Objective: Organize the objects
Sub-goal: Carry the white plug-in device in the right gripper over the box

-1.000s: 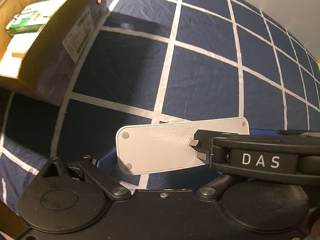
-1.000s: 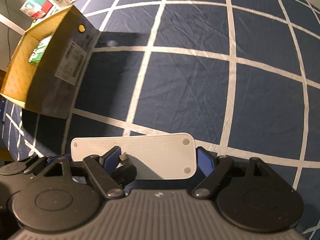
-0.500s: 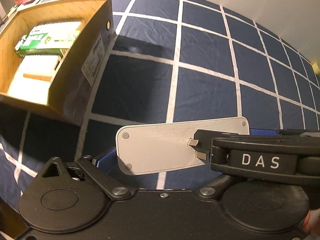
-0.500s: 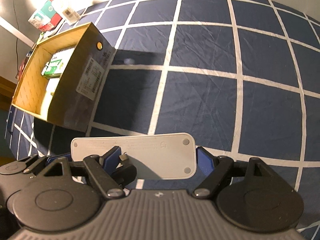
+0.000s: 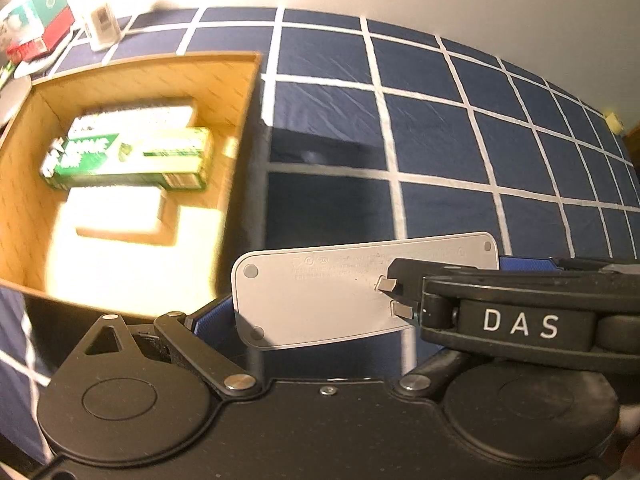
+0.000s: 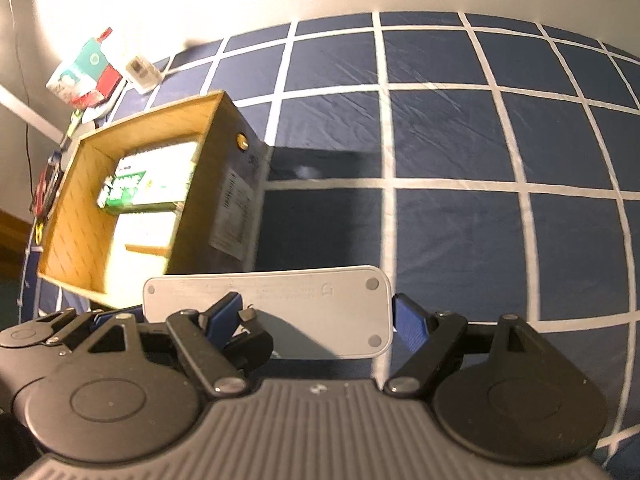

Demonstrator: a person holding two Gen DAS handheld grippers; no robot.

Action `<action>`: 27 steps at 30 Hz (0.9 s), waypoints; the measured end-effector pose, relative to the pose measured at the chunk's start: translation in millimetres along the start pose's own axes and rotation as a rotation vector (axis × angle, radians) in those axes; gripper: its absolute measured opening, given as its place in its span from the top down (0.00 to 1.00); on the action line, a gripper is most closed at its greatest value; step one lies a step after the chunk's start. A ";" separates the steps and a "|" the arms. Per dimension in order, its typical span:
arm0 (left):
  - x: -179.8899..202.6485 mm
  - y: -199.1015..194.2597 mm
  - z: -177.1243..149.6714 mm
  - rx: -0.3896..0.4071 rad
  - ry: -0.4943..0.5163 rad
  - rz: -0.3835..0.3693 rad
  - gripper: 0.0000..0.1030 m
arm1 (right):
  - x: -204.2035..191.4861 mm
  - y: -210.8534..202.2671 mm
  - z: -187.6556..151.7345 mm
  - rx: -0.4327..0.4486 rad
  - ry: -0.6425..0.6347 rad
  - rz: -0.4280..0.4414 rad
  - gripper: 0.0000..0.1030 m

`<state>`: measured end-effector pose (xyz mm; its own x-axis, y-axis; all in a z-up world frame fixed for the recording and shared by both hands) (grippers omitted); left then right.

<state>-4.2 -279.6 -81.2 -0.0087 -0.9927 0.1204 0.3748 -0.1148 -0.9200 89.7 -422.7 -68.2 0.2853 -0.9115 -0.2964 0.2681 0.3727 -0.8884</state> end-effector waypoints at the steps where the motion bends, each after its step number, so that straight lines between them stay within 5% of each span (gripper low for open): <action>1: -7.0 -2.4 2.4 0.002 0.010 -0.003 0.07 | -8.6 0.4 1.1 0.008 0.008 -0.002 0.22; 27: -170.5 -24.8 30.0 0.001 0.102 -0.031 0.07 | -171.1 43.5 14.9 0.053 0.086 -0.024 0.22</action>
<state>15.8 -106.4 -67.7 -0.1148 -0.9872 0.1104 0.3733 -0.1459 -0.9162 66.3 -248.0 -51.0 0.1988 -0.9310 -0.3063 0.3231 0.3573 -0.8763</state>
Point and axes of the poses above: each gripper's, at about its wrist camera, not at the fingertips, and y roughly the way its jaws point, x to its right, z to its top, the point moved 4 cm from there along y, roughly the way its jaws point, and after that the axes turned 3 degrees about x, right-handed, at the moved point
